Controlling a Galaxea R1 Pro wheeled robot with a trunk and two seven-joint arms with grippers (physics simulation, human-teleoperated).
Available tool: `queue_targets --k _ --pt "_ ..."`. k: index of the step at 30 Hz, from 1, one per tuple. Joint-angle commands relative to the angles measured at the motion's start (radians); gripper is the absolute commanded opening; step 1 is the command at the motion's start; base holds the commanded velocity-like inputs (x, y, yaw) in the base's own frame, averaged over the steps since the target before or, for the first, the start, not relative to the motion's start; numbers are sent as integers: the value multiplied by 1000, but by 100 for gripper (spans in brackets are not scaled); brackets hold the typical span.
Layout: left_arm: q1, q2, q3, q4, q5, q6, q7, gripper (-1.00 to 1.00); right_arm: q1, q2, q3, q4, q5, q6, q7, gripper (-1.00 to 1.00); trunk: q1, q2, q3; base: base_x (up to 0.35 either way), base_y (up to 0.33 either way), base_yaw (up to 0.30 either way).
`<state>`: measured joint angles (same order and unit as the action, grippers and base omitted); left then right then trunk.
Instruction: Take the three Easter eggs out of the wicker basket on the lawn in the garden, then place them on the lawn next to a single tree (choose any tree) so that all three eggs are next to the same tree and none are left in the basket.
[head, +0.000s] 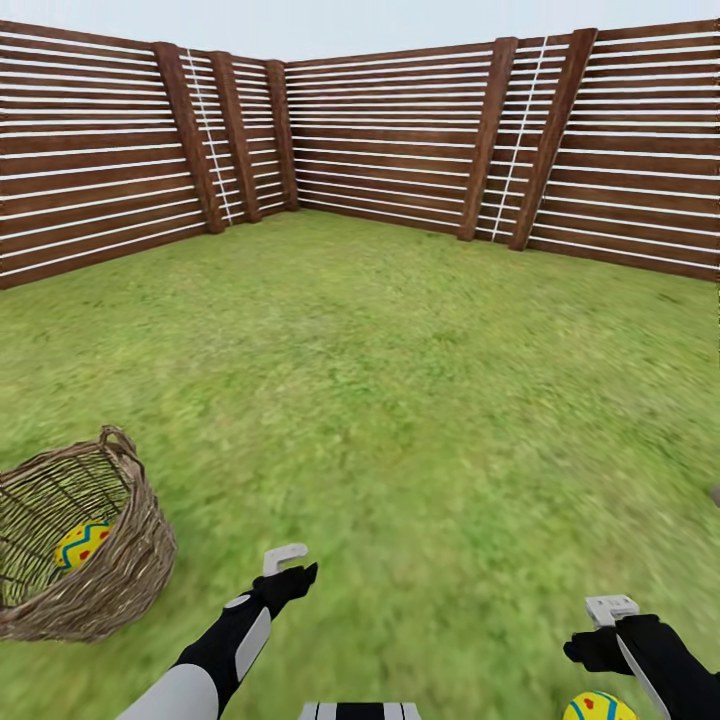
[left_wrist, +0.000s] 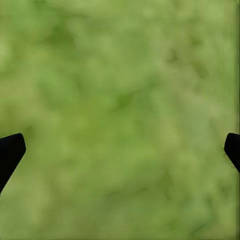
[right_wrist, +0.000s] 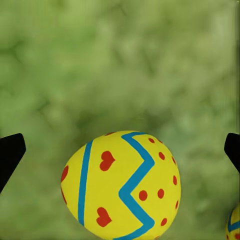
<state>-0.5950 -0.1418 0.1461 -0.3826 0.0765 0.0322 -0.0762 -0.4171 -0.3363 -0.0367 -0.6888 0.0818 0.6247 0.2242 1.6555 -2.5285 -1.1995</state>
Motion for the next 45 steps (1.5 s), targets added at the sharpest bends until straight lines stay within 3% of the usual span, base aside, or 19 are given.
queue_targets --k 1,29,35,45 --pt "0 -1 6 0 8 4 -7 100 0 0 -3 -1 9 4 8 100 -1 0 3 0 0 0" --pt "0 -2 2 10 8 8 -7 100 0 0 -3 -1 9 4 8 100 -13 7 111 0 0 0" --pt "0 -2 -18 16 8 8 -5 100 0 0 -3 -1 8 4 8 100 -16 8 135 0 0 0" --pt "0 -2 -21 16 8 8 -5 100 0 0 -3 -1 9 5 8 100 -20 10 173 0 0 0"
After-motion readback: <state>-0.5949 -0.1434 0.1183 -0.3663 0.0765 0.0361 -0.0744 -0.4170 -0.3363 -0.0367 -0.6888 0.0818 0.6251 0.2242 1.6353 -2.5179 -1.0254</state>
